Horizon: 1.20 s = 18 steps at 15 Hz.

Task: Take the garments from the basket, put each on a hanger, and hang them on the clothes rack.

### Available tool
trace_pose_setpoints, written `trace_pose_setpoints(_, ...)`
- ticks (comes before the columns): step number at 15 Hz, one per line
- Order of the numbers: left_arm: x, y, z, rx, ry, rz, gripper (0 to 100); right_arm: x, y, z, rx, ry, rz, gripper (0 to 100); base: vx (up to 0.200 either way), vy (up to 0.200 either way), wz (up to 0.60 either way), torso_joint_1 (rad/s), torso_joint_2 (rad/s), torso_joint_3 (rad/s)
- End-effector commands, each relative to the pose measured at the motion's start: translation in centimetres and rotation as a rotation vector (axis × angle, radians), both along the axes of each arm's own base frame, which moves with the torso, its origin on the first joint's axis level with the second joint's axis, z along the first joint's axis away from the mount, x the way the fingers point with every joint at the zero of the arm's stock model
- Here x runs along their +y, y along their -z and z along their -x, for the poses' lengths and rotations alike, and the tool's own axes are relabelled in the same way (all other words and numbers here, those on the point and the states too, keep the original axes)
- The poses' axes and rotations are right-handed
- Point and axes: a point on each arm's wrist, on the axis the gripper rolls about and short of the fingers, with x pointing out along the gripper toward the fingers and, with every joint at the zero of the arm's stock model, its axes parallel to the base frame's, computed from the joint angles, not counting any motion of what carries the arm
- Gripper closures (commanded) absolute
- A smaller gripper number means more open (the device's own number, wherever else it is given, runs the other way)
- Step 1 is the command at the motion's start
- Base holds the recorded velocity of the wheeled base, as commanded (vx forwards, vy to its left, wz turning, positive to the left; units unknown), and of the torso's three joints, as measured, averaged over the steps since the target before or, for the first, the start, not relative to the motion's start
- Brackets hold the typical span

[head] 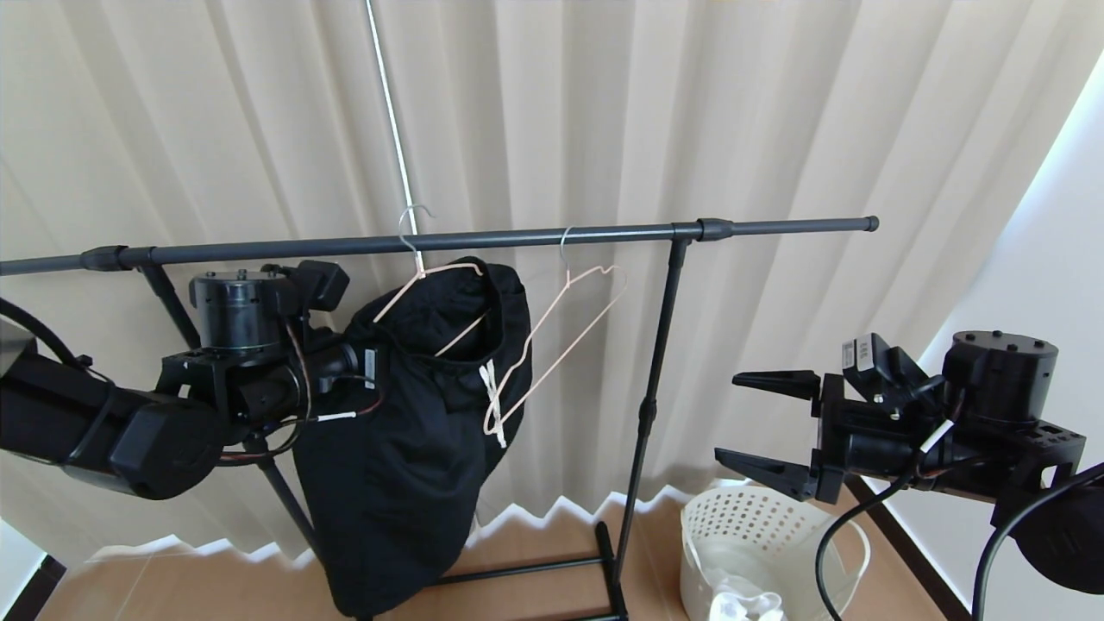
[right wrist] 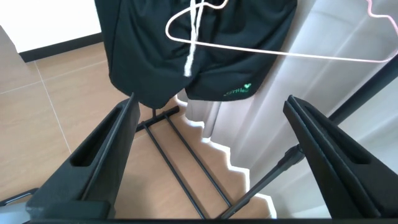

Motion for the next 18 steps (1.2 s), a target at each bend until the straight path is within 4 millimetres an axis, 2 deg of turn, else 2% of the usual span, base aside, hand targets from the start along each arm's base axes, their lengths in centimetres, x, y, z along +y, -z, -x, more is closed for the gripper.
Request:
trace_pose_setpoints(1, -0.4, 0.8, -1.6, 0.008, -0.026, -0.01, 100, 0.0, 0.0, 0.0, -0.002, -0.001, 0.0, 0, 0.0, 0.0, 0.0, 0.0, 0.0, 0.0)
trace_pose_setpoints(3, -1.2, 1.1, -2.4, 0.004, -0.026, -0.016, 100, 0.0, 0.0, 0.0, 0.0, -0.001, 0.0, 0, 0.0, 0.0, 0.0, 0.0, 0.0, 0.0)
trace_pose_setpoints(9, -2.0, 2.2, -4.0, 0.015, -0.06, 0.004, 100, 0.0, 0.1, -0.1, 0.004, -0.001, 0.001, 0, 0.0, 0.0, 0.0, 0.0, 0.0, 0.0)
trace_pose_setpoints(18, -2.1, 3.0, -4.3, 0.034, -0.066, 0.011, 100, 0.0, 0.2, -0.1, 0.006, -0.001, 0.001, 0, 0.0, 0.0, 0.0, 0.0, 0.0, 0.0)
